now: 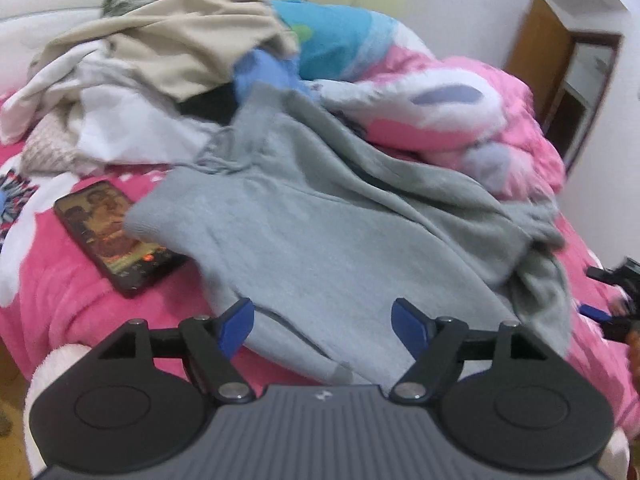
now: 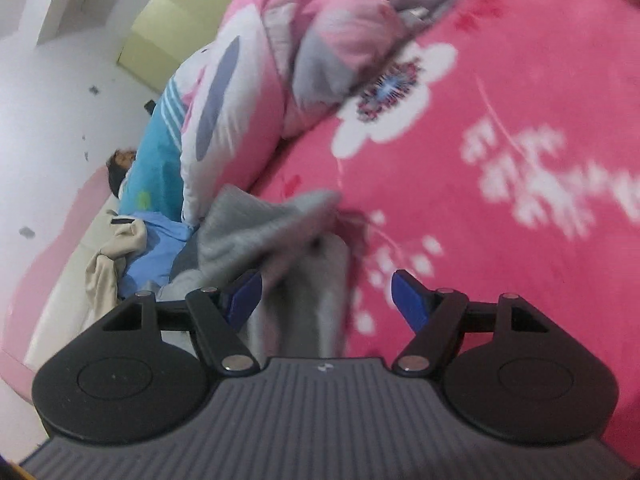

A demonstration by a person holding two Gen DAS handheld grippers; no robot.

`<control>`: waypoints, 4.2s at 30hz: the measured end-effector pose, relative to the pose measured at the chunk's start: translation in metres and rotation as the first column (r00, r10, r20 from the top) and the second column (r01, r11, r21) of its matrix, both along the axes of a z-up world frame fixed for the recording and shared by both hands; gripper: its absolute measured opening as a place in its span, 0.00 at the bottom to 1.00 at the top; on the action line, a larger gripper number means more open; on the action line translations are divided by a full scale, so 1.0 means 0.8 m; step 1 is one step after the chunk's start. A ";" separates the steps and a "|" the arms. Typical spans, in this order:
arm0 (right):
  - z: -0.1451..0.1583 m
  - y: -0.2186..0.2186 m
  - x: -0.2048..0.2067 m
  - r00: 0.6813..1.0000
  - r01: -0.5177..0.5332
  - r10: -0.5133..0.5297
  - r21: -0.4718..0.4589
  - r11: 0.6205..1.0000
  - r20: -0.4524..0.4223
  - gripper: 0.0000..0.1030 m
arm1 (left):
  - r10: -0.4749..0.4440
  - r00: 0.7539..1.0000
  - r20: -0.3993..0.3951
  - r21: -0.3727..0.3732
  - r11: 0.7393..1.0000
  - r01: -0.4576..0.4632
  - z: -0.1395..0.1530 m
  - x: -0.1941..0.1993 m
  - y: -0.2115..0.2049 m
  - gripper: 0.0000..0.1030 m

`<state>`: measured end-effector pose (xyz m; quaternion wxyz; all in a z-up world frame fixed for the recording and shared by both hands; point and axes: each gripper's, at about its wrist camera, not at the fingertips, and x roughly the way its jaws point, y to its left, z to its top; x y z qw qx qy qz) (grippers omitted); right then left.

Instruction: Fold clothes

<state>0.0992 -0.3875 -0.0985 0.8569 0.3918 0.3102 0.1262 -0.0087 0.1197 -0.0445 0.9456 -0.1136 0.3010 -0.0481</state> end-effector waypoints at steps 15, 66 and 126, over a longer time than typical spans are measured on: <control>-0.081 -0.008 0.170 0.990 -0.035 0.099 0.504 0.863 -0.100 0.68 | -0.374 0.926 0.049 0.188 0.914 0.360 -0.009 0.076 -0.184 0.75; 0.068 0.017 0.119 0.974 -0.207 0.222 -0.205 0.957 0.054 0.05 | -0.436 0.891 -0.123 0.141 0.881 0.451 -0.079 0.062 -0.197 0.76; -0.054 -0.293 -0.271 0.606 0.795 -0.795 -0.035 0.605 0.028 0.29 | -0.379 0.912 -0.160 0.117 0.910 0.398 -0.059 0.060 -0.149 0.76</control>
